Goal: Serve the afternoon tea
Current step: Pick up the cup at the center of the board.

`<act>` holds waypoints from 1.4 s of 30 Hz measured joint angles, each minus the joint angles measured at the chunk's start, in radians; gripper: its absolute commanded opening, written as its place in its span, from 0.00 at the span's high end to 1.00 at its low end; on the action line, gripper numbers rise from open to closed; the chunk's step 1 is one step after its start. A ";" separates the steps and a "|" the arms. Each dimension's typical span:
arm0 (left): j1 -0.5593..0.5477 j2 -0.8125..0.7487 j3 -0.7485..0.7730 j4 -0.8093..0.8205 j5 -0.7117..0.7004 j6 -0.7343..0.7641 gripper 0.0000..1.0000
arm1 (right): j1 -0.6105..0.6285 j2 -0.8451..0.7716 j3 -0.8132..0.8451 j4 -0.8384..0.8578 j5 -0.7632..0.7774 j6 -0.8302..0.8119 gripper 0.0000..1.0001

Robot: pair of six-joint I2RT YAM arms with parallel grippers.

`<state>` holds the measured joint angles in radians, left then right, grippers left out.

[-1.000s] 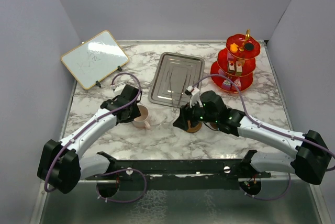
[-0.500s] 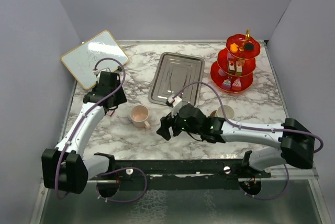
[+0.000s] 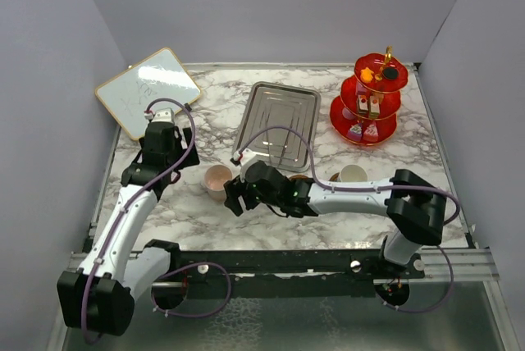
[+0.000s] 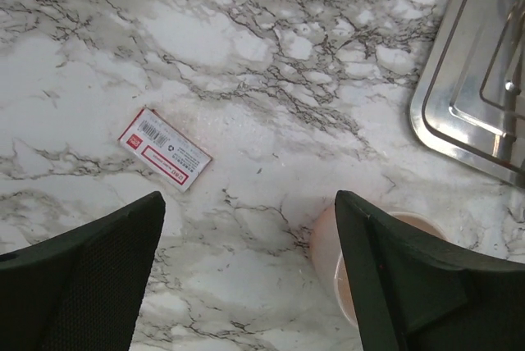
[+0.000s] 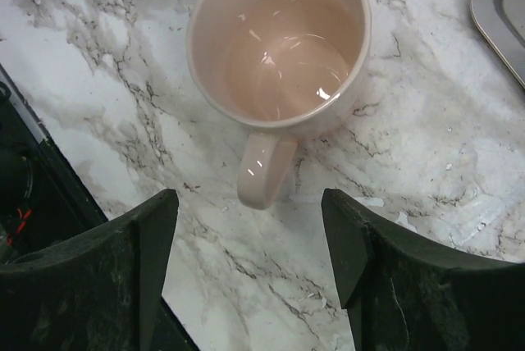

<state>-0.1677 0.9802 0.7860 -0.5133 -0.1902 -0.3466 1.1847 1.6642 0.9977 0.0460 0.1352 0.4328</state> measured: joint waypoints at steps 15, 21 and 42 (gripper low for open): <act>0.000 -0.109 -0.029 0.019 -0.094 0.023 0.07 | 0.000 0.217 0.225 -0.148 0.024 -0.057 0.49; 0.000 -0.109 -0.029 0.019 -0.099 0.024 0.06 | 0.000 0.248 0.269 -0.197 0.053 -0.084 0.57; 0.000 -0.096 -0.029 0.019 -0.099 0.025 0.05 | 0.021 0.228 0.252 -0.257 0.123 -0.097 0.97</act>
<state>-0.1677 0.8845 0.7570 -0.4942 -0.2893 -0.3218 1.2057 1.8923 1.2499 -0.2111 0.2584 0.3363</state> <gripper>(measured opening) 0.940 0.183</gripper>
